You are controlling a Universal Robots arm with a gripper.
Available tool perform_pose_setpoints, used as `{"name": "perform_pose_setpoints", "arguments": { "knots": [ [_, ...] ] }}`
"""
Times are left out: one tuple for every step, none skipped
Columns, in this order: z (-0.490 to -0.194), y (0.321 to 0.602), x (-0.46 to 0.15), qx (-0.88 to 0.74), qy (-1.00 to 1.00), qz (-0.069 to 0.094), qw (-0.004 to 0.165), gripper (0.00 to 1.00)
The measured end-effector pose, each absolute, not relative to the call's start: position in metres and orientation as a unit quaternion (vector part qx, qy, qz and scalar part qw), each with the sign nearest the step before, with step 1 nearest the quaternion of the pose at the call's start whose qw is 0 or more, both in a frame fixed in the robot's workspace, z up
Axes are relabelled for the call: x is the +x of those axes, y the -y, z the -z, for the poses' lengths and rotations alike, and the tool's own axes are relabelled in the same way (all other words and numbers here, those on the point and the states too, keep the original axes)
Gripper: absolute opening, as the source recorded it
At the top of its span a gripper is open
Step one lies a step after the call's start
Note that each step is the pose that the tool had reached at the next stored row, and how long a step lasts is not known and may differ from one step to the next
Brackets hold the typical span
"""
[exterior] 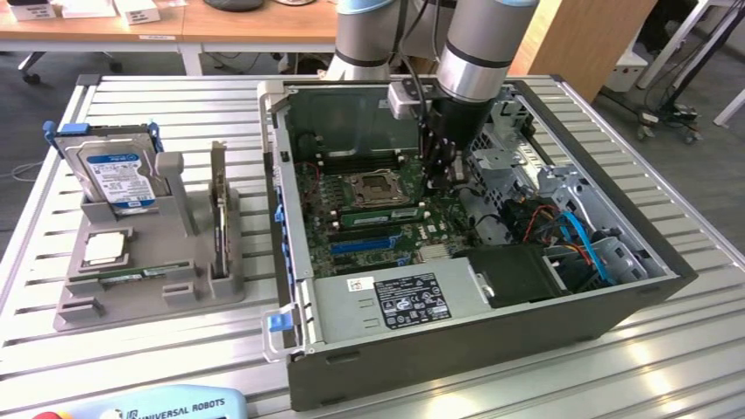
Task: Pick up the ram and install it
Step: 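Press down the ram until it locks into place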
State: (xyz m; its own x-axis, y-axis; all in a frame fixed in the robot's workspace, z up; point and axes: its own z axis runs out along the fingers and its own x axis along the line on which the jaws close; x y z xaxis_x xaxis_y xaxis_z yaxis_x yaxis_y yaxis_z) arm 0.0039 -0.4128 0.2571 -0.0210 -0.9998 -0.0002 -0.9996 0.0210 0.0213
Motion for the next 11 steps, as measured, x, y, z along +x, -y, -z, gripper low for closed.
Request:
{"name": "perform_pose_setpoints", "arguments": {
  "knots": [
    [-0.2559, 0.4128, 0.0039, 0.700, 0.714, 0.008, 0.007, 0.10],
    [-0.2548, 0.4128, 0.0039, 0.700, 0.714, 0.008, 0.007, 0.10],
    [-0.2538, 0.4128, 0.0039, 0.700, 0.714, 0.008, 0.007, 0.10],
    [-0.2527, 0.4128, 0.0039, 0.700, 0.714, 0.008, 0.007, 0.10],
    [-0.2517, 0.4128, 0.0039, 0.700, 0.714, 0.008, 0.007, 0.10],
    [-0.2506, 0.4128, 0.0039, 0.700, 0.714, 0.008, 0.007, 0.10],
    [-0.2496, 0.4128, 0.0039, 0.700, 0.714, 0.008, 0.007, 0.10],
    [-0.2488, 0.4128, 0.0039, 0.700, 0.714, 0.008, 0.007, 0.10],
    [-0.2480, 0.4128, 0.0039, 0.700, 0.714, 0.008, 0.007, 0.10],
    [-0.2476, 0.4128, 0.0039, 0.700, 0.714, 0.008, 0.007, 0.10],
    [-0.2477, 0.4128, 0.0039, 0.700, 0.714, 0.008, 0.008, 0.10]
  ]
}}
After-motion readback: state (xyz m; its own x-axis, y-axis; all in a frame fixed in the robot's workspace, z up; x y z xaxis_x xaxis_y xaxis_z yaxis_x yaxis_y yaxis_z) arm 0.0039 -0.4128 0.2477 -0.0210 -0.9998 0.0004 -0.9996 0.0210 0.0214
